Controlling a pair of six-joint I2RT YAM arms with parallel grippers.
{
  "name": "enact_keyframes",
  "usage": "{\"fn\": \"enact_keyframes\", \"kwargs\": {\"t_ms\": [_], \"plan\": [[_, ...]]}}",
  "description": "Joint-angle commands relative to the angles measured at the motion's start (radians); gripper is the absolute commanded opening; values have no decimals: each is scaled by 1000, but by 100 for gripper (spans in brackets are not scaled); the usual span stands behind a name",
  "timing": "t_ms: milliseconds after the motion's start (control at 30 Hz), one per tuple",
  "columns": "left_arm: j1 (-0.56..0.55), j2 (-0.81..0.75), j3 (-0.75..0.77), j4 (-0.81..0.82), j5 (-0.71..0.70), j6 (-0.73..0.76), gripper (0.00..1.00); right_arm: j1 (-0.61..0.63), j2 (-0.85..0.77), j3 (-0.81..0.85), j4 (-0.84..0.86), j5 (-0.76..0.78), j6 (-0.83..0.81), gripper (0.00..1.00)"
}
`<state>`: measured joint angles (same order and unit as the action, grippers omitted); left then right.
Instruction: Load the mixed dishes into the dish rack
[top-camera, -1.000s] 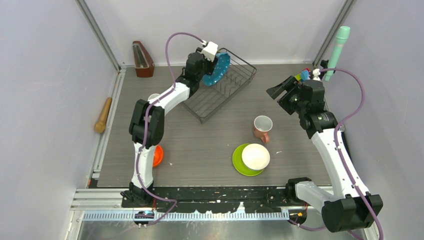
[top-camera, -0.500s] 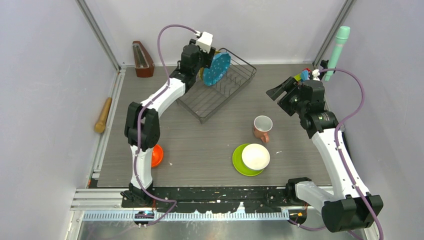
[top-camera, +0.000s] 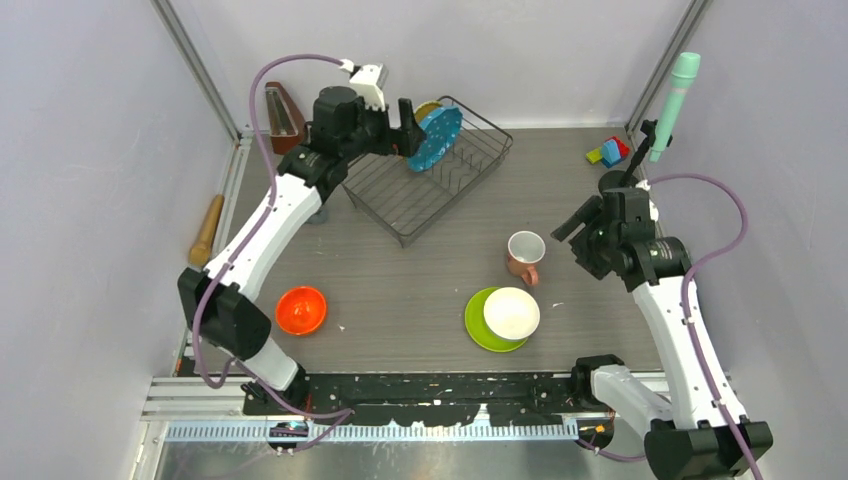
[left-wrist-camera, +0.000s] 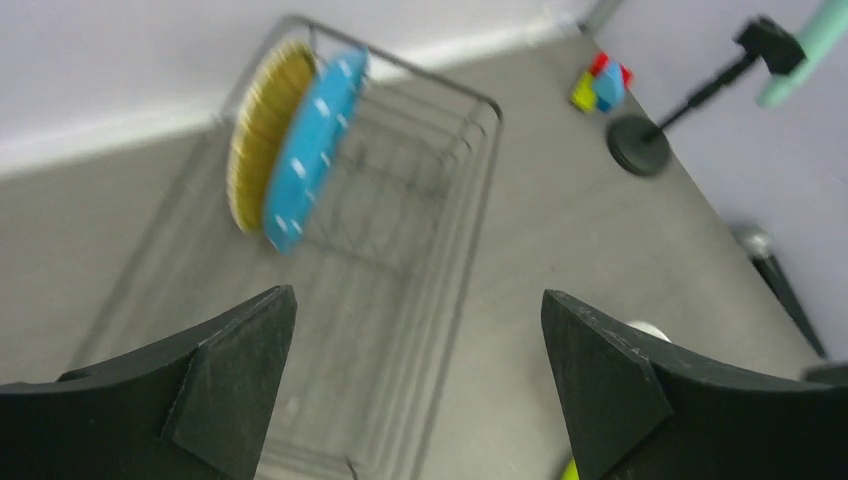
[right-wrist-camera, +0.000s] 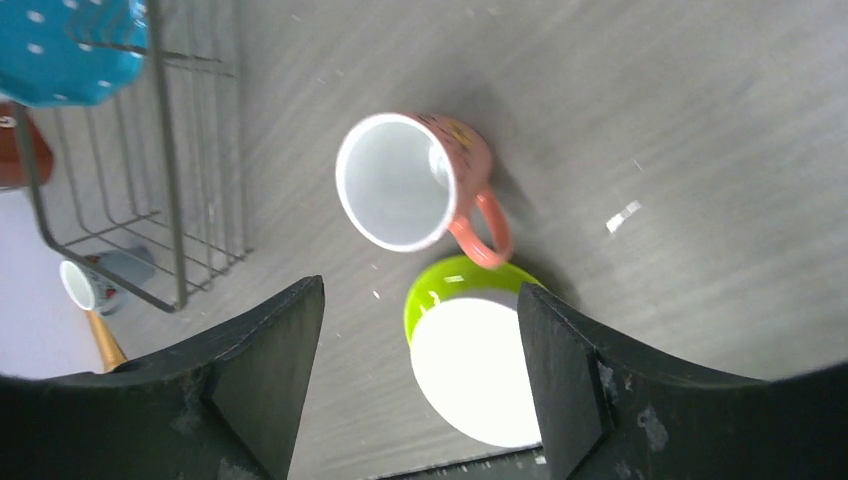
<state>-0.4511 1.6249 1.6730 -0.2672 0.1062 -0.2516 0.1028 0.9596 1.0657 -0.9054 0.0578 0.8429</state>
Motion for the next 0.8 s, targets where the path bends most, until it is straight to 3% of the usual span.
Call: {"fn": "enact_keyframes", "kwargs": {"t_ms": [0, 300, 467, 767], "plan": [[1, -86, -100, -256, 191, -168, 99, 14, -67, -18, -206, 21, 34, 75], [5, -380, -435, -245, 229, -231, 100, 77, -207, -225, -209, -224, 20, 69], [6, -519, -553, -260, 150, -209, 100, 98, -234, -297, -230, -180, 32, 68], [6, -681, -625, -355, 80, -163, 100, 148, -221, -432, -137, -204, 78, 64]]}}
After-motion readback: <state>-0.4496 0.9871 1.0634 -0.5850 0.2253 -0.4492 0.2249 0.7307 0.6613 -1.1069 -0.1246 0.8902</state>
